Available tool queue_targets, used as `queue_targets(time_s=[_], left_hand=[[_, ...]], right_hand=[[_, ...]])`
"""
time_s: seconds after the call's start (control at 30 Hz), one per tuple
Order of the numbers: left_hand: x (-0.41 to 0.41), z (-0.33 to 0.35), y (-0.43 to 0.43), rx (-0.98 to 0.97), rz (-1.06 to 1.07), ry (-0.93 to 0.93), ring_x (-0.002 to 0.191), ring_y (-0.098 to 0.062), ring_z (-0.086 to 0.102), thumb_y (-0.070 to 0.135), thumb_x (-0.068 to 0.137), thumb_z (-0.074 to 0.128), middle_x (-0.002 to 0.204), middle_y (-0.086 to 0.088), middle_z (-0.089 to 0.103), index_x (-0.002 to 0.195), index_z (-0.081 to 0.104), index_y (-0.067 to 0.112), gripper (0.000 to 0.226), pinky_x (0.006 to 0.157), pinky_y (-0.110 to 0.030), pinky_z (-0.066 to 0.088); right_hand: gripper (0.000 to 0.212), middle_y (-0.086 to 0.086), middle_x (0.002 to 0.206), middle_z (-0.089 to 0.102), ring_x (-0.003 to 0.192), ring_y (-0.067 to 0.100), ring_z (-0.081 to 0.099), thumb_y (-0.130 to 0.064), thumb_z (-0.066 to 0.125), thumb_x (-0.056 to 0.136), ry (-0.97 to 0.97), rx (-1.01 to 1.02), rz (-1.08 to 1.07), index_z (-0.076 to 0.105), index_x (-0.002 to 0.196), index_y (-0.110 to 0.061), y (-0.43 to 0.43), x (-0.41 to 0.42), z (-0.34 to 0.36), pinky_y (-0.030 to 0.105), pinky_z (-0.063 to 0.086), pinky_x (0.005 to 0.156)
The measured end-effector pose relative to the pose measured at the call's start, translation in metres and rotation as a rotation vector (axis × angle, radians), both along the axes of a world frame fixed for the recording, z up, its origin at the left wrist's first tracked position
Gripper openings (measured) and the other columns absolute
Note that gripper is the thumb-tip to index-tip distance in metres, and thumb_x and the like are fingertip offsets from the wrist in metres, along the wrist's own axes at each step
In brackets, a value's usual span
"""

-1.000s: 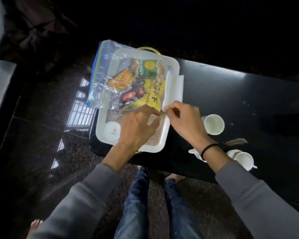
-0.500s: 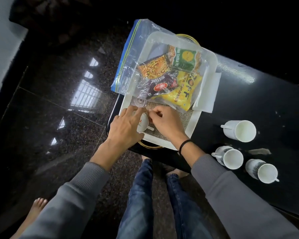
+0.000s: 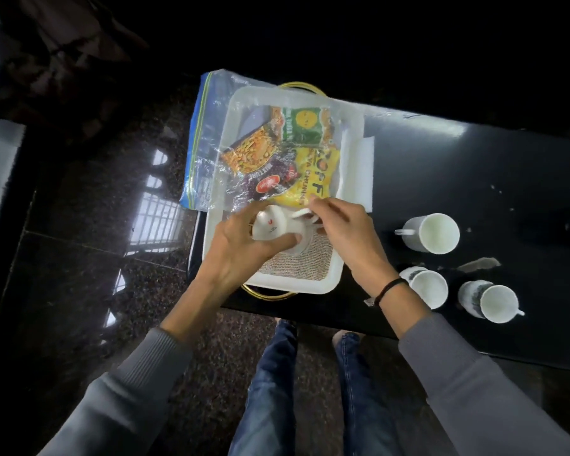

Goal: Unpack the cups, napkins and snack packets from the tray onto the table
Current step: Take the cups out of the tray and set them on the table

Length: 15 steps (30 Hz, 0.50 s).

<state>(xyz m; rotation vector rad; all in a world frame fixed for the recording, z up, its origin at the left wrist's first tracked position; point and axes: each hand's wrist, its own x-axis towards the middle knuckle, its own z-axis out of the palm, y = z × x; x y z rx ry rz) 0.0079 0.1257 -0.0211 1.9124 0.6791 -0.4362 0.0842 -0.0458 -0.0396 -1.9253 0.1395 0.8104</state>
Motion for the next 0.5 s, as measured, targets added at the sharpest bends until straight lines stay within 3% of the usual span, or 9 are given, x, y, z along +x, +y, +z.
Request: queue_targets(time_s=[0.03, 0.1, 0.17, 0.23, 0.37, 0.5], left_hand=[[0.006, 0.001, -0.006, -0.064, 0.034, -0.005, 0.088, 0.004, 0.07, 0.053, 0.07, 0.085, 0.099, 0.016, 0.073, 0.12, 0.067, 0.037, 0.055, 0.07, -0.014, 0.054], [0.02, 0.003, -0.023, -0.204, 0.104, -0.017, 0.088, -0.005, 0.074, 0.053, 0.071, 0.083, 0.102, 0.008, 0.075, 0.116, 0.072, 0.031, 0.051, 0.068, -0.023, 0.061], [0.032, 0.005, -0.042, -0.331, 0.178, -0.007, 0.095, -0.014, 0.075, 0.051, 0.072, 0.082, 0.106, 0.0, 0.075, 0.112, 0.075, 0.025, 0.048, 0.076, -0.038, 0.065], [0.044, 0.008, -0.065, -0.424, 0.219, 0.026, 0.102, -0.022, 0.074, 0.049, 0.075, 0.081, 0.112, -0.005, 0.074, 0.114, 0.075, 0.02, 0.049, 0.084, -0.047, 0.064], [0.065, 0.016, -0.113, -0.584, 0.236, 0.054, 0.106, -0.031, 0.074, 0.047, 0.09, 0.072, 0.12, -0.013, 0.07, 0.116, 0.074, 0.013, 0.043, 0.076, -0.038, 0.064], [0.082, 0.026, -0.16, -0.614, 0.193, 0.089, 0.089, -0.028, 0.079, 0.055, 0.096, 0.059, 0.098, -0.01, 0.08, 0.114, 0.076, 0.019, 0.043, 0.069, -0.035, 0.065]], right_hand=[[0.047, 0.002, 0.093, 0.078, 0.094, 0.021, 0.073, -0.061, 0.056, 0.092, 0.027, 0.029, -0.047, 0.08, 0.091, -0.02, -0.008, 0.003, 0.003, 0.045, 0.058, 0.093], [0.049, 0.004, 0.102, 0.08, 0.103, 0.024, 0.074, -0.066, 0.054, 0.09, 0.042, 0.075, -0.128, 0.081, 0.095, -0.025, -0.025, 0.01, 0.008, 0.05, 0.055, 0.101], [0.044, -0.002, 0.1, 0.082, 0.098, 0.016, 0.077, -0.063, 0.056, 0.093, 0.059, 0.147, -0.223, 0.082, 0.094, -0.028, -0.043, 0.015, 0.011, 0.04, 0.06, 0.096], [0.037, -0.007, 0.098, 0.082, 0.093, 0.009, 0.078, -0.058, 0.059, 0.095, 0.081, 0.239, -0.306, 0.081, 0.091, -0.029, -0.065, 0.02, 0.015, 0.026, 0.062, 0.081], [0.036, -0.007, 0.098, 0.078, 0.096, 0.009, 0.076, -0.06, 0.07, 0.084, 0.085, 0.344, -0.376, 0.077, 0.096, -0.028, -0.108, 0.024, 0.025, 0.023, 0.06, 0.07], [0.038, -0.007, 0.112, 0.077, 0.106, 0.016, 0.076, -0.05, 0.084, 0.078, 0.078, 0.431, -0.428, 0.074, 0.109, -0.03, -0.152, 0.024, 0.03, 0.031, 0.063, 0.077]])
